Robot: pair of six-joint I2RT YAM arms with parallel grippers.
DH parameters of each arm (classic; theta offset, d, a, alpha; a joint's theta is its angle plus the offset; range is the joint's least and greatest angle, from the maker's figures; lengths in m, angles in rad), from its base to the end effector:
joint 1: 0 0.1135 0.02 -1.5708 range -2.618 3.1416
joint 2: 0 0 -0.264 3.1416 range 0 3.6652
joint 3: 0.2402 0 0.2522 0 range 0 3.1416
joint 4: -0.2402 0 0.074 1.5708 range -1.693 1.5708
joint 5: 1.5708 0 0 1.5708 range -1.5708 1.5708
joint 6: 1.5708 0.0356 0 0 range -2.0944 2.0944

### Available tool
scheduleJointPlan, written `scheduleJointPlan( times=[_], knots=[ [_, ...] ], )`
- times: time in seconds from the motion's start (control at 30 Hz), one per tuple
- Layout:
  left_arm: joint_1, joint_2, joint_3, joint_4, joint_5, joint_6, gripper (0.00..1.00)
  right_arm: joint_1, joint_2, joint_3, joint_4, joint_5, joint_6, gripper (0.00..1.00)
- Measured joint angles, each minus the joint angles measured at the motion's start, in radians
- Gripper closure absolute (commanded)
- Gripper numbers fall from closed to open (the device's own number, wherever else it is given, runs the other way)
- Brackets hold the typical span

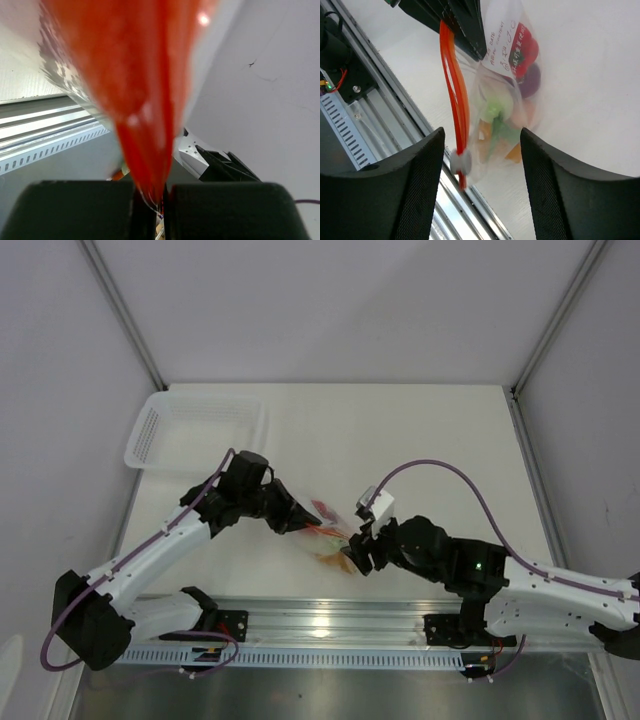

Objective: Place the food in the zip-top bag and seal the zipper
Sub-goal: Zip the zipper food storage bag at the center of the board.

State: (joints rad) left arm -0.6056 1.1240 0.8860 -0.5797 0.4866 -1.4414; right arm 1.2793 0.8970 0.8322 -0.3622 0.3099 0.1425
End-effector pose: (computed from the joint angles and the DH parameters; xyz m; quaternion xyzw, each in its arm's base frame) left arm 0.1798 -0.1448 0.2752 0.2853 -0.8608 0.4213 0.0056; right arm 0.0684 0.1902 0.3191 -0.3768 0.7451 0.2506 0.4899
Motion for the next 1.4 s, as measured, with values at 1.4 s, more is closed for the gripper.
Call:
scheduleJointPlan(
  times=[1.4],
  knots=[
    [0.069, -0.058, 0.042, -0.028, 0.015, -0.122, 1.0, -0.172, -0.198, -0.414, 0.489, -0.097, 0.098, 0.61]
  ],
)
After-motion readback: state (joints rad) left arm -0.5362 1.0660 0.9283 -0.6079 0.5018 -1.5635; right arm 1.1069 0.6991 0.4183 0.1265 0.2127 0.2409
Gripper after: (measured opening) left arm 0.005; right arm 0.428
